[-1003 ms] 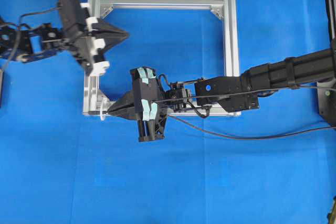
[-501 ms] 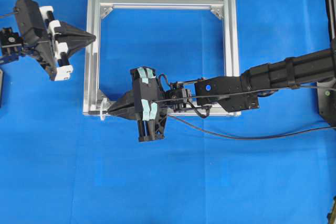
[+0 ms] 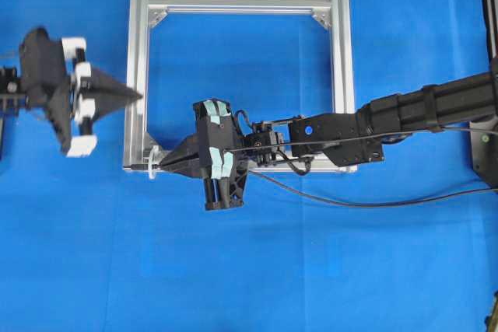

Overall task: Insert the wire through the string loop located on the left side.
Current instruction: 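Move the left gripper right toward the plug emerging from the loop, then close the left gripper on the USB plug beyond the loop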

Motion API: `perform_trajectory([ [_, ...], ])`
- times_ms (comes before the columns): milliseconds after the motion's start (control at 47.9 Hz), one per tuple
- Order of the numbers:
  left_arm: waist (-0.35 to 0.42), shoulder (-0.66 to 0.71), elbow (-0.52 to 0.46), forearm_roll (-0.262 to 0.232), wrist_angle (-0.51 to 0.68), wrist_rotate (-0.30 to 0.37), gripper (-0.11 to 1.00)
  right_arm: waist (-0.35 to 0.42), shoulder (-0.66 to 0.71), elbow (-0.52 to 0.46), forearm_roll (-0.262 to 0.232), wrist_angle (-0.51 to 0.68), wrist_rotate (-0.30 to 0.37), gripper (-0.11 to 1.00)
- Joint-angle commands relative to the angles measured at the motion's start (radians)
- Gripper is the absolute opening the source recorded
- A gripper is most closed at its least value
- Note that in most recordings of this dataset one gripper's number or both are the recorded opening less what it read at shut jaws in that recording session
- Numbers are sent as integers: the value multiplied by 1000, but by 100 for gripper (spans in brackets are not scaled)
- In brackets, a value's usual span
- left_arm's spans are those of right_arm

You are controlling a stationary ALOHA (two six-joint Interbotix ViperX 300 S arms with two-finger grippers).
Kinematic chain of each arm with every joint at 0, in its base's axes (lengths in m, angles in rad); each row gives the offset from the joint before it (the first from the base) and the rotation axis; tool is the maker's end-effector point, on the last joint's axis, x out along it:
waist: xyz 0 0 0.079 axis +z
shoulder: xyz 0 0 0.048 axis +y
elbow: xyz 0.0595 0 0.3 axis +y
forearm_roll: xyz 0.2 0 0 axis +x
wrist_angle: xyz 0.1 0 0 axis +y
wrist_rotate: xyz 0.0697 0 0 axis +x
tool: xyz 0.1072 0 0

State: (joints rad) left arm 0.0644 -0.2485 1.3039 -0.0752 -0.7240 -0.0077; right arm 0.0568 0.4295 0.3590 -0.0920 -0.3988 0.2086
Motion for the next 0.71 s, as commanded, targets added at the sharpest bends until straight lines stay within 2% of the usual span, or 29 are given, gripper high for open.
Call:
perform_trajectory([
  [0, -63, -26, 0, 3, -5, -2, 0, -2, -18, -20, -2, -5, 0, 0],
  [188, -201, -52, -2, 3, -5, -2, 0, -5, -18, -21, -2, -6, 0, 0],
  [272, -233, -44, -11, 2, -5, 0, 0, -5, -18, -21, -2, -8, 0, 0],
  [690, -245, -37, -20, 3, 77, 0, 0, -5, -18, -20, -2, -5, 0, 0],
])
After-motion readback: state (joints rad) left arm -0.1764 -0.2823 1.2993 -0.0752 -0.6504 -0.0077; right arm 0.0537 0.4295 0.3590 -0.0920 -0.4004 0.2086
